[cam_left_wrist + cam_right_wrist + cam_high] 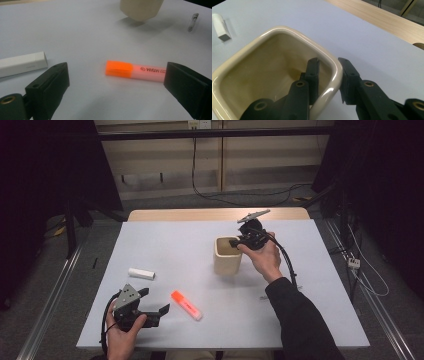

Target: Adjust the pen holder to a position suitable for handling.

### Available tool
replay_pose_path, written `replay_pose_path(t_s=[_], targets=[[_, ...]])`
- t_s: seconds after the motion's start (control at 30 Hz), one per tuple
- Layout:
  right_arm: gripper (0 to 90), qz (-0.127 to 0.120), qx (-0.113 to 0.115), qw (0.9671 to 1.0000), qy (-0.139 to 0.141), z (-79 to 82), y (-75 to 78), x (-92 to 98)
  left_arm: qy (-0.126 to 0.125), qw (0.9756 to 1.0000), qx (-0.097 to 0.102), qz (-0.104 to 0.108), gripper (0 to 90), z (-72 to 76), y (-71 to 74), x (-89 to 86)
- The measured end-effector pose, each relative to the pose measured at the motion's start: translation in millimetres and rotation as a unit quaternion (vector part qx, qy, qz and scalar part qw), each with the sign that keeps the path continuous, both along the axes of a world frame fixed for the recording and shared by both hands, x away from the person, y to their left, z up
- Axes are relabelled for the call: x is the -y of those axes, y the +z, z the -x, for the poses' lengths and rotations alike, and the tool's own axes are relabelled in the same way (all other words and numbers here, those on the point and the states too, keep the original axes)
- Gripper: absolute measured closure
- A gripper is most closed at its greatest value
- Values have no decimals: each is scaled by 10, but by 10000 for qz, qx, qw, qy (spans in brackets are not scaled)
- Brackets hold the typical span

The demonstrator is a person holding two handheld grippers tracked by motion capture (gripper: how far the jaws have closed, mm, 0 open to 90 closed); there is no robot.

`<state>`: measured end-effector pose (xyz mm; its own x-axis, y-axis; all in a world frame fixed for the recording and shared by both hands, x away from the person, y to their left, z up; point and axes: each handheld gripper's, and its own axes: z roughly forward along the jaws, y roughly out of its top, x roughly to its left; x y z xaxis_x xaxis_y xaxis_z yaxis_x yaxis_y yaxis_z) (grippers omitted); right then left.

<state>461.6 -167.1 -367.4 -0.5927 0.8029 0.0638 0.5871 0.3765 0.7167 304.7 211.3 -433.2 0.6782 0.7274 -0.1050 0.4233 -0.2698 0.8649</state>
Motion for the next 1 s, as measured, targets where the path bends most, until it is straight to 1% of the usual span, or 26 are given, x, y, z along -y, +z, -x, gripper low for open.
replay_pose_path(t_s=[0.07,0.13,0.23,0.33,0.43,0.5,0.67,0.83,1.0], targets=[[719,45,10,10000,37,9,-20,-68,1,10000,-3,7,60,0,0,-2],[719,75,14,10000,62,17,-30,-92,3,10000,6,17,60,-1,-2,0],[719,182,-32,9998,123,47,-82,-170,-19,10000,-11,-25,60,2,0,8],[719,208,-43,9997,128,55,-101,-193,-21,10000,23,-29,60,0,2,6],[719,290,-47,9995,131,64,-125,-241,-2,10000,5,-17,60,1,1,5],[719,317,-79,9994,106,65,-146,-270,-5,10000,13,-25,60,2,2,6],[720,326,-47,9995,-39,92,-152,-288,14,10000,-4,-26,60,1,-1,-2],[722,413,-64,9990,-131,111,-145,-303,7,10000,2,-32,60,5,0,-2],[721,406,-91,9990,-139,103,-144,-302,0,10000,4,-33,60,7,2,4]])
